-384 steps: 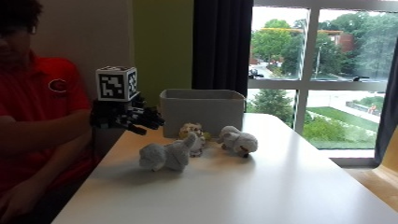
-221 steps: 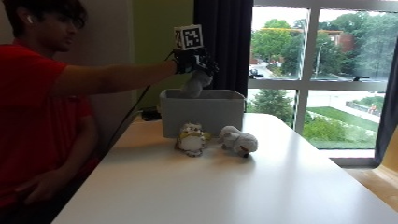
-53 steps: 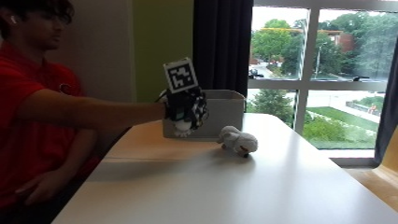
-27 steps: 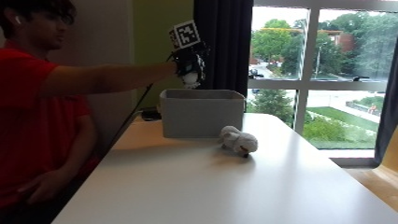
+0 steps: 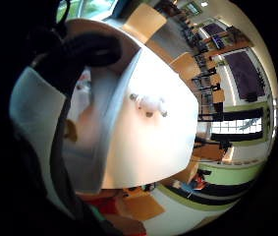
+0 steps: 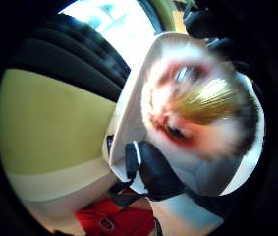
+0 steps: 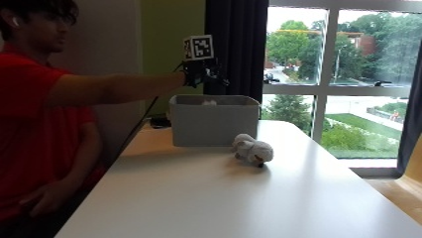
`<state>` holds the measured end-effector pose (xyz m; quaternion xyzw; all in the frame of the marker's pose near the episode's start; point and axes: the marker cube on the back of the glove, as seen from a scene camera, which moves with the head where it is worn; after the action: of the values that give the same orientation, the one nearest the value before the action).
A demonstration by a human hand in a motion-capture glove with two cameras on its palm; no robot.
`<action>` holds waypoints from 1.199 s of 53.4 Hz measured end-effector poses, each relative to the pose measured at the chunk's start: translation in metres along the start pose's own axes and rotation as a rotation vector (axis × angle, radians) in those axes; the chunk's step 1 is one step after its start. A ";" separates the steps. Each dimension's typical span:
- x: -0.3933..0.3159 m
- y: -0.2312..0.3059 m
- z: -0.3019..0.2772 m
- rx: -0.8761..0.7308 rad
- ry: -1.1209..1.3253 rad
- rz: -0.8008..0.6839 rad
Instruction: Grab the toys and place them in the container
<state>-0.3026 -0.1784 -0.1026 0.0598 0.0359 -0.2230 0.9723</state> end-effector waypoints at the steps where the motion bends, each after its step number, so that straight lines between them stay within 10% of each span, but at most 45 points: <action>1: 0.004 0.002 0.000 0.004 0.000 -0.009; 32: 0.208 0.076 0.066 -0.027 0.034 0.443; 64: 0.240 0.001 0.159 -0.113 -0.073 0.409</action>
<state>-0.0802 -0.3015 0.0316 0.0031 0.0005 -0.0206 0.9998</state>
